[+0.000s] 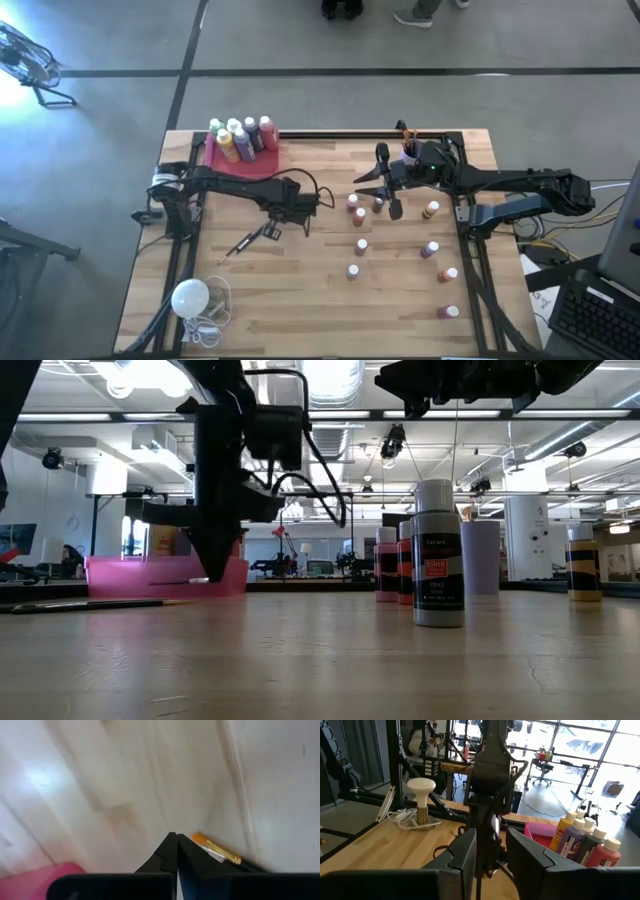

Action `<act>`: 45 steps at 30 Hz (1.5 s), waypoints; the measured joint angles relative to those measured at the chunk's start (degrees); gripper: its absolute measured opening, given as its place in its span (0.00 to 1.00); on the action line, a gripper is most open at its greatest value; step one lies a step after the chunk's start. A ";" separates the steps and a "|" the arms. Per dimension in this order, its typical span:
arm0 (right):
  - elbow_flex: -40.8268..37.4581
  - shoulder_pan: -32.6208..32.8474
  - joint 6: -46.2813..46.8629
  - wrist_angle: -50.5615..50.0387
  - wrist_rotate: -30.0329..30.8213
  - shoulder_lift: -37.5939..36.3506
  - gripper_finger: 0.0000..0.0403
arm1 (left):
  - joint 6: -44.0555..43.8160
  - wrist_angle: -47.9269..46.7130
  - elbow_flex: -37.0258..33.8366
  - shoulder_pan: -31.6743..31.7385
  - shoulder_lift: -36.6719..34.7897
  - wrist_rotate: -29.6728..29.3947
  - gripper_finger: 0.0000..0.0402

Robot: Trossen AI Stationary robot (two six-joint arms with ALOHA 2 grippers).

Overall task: Pick & Place Paint Supplies
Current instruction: Put the silver paint brush into the purple cup

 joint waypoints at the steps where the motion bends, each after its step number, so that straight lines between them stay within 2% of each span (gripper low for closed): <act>1: 0.00 0.00 0.02 0.00 0.00 0.00 0.24 | -0.33 -0.01 0.42 0.00 -0.29 0.00 0.00; 12: -0.02 0.00 0.03 -2.30 0.00 -0.02 0.15 | -8.34 9.55 1.46 -0.02 -10.35 0.43 0.00; 17: -0.02 0.00 -0.19 -3.44 0.01 -0.02 0.13 | -11.69 18.04 1.36 -0.20 -15.32 1.25 0.00; 22: -0.02 0.00 -0.19 -4.81 0.17 -0.04 0.15 | -12.10 28.87 -0.66 -0.26 -19.53 5.20 0.00; 29: -0.02 0.00 -0.31 -5.91 0.35 -0.07 0.20 | -12.84 49.51 -12.61 -0.26 -26.99 8.07 0.00; 34: -0.02 0.02 -0.22 -5.99 0.35 0.10 0.24 | -15.39 69.87 -24.51 -0.22 -32.07 9.82 0.00; 41: -0.02 0.06 0.56 -2.85 0.36 4.07 0.28 | -21.45 98.24 -38.19 -0.26 -34.01 9.44 0.00; 45: 0.00 0.26 -0.04 2.28 0.50 7.76 0.31 | -23.27 106.69 -42.48 -0.26 -33.91 8.75 0.00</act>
